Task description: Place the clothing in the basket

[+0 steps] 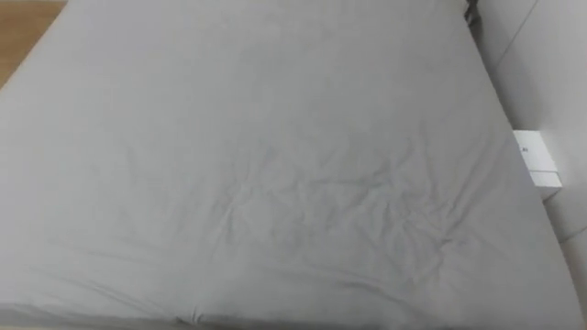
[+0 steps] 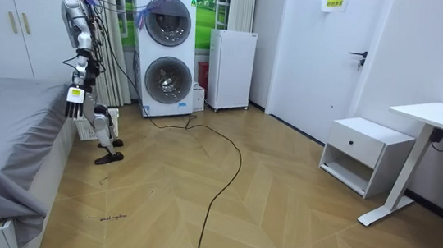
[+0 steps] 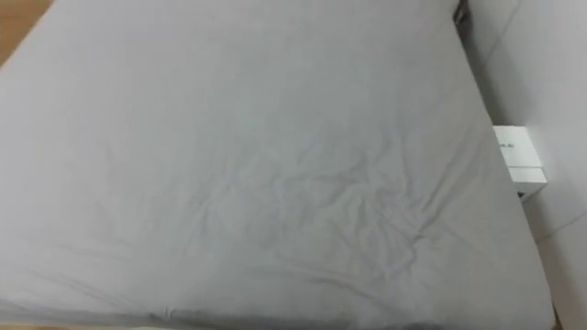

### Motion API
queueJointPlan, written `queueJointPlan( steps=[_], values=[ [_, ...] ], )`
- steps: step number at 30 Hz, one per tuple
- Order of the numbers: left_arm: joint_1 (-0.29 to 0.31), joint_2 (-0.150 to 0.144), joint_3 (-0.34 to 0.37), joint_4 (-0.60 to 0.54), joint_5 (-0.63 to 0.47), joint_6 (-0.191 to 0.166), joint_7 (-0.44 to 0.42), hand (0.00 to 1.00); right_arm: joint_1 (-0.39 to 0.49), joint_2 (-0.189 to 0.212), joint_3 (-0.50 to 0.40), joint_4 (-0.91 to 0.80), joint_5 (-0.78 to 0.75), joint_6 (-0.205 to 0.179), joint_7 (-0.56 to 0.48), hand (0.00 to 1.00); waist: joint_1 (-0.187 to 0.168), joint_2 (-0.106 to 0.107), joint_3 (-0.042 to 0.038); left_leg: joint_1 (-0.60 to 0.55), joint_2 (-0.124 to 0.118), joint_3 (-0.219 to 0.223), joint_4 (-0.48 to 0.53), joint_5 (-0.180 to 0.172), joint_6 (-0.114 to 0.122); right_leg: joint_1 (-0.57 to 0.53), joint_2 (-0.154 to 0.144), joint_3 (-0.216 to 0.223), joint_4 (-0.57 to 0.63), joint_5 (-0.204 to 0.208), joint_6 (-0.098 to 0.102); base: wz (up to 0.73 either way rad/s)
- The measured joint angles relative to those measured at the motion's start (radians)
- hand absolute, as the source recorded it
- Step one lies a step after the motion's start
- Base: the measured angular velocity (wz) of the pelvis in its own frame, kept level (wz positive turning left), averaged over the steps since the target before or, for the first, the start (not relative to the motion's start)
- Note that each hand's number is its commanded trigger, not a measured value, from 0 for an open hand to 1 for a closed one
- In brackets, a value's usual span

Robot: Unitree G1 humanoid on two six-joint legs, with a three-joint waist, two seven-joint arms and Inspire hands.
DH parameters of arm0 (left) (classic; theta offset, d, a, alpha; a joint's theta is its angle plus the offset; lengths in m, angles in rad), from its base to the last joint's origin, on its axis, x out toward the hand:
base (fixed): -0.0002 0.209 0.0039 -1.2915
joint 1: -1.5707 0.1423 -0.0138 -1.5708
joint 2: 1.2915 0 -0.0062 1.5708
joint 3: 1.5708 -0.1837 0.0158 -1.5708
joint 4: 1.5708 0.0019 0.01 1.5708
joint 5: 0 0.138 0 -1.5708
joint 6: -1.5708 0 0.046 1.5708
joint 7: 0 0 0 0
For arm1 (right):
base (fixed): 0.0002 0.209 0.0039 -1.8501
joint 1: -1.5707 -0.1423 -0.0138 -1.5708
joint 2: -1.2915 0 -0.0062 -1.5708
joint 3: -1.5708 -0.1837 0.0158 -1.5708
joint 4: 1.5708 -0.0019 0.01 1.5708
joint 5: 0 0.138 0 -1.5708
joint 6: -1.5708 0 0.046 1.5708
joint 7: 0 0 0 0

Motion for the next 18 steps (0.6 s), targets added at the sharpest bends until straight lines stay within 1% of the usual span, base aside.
queueJointPlan(
  steps=[1,4,9,12,15,16,18],
  values=[
    [-0.004,0.000,0.000,0.007,0.001,-0.001,0.004,0.00,0.009,0.000,0.021,-0.001,-0.012,0.002,0.001,0.00,0.010,-0.001,0.0008,0.009,0.000,0.000,0.000,0.000,0.000,0.004,0.000,0.001,0.000,0.000,0.000,0.00],
    [-0.017,-0.003,0.000,0.024,0.002,-0.001,0.014,0.00,0.020,0.002,0.058,-0.001,-0.019,0.007,0.000,0.00,0.026,-0.004,0.0030,0.013,0.000,0.000,0.000,0.000,0.000,0.008,0.000,0.001,0.000,0.000,0.000,0.00],
    [-0.023,-0.005,-0.008,0.025,0.008,-0.002,0.023,0.00,0.017,0.004,0.058,-0.001,-0.019,0.009,0.000,0.00,0.026,-0.003,0.0054,0.012,0.000,0.000,-0.001,0.000,0.000,0.013,0.000,0.000,0.000,0.000,0.000,0.00],
    [-0.024,-0.004,-0.025,0.024,0.009,-0.007,0.036,0.00,0.017,0.004,0.058,-0.001,-0.017,0.009,0.001,0.00,0.016,0.002,0.0074,0.007,0.000,0.000,-0.006,-0.001,0.000,0.007,0.000,-0.002,0.000,-0.001,0.002,0.01],
    [-0.031,-0.002,-0.034,0.024,0.009,-0.007,0.044,0.00,0.016,0.004,0.057,-0.003,-0.017,0.008,0.002,0.00,0.012,0.003,0.0063,-0.006,0.000,0.001,-0.003,-0.001,0.000,-0.005,0.001,0.000,0.000,-0.001,0.002,-0.02],
    [-0.028,-0.002,-0.035,0.024,0.009,-0.007,0.045,0.00,0.019,0.003,0.055,-0.001,-0.016,0.007,0.002,0.00,0.011,0.005,0.0040,-0.005,0.000,0.003,-0.003,-0.001,0.000,-0.005,0.001,0.001,0.000,-0.001,0.002,-0.03],
    [-0.027,-0.002,-0.039,0.024,0.009,-0.007,0.046,0.00,0.019,0.003,0.055,-0.001,-0.016,0.005,0.002,0.00,0.010,0.006,0.0025,-0.005,0.000,0.004,-0.002,-0.001,0.000,-0.005,0.001,0.001,0.000,-0.001,0.002,0.00]
  ],
)
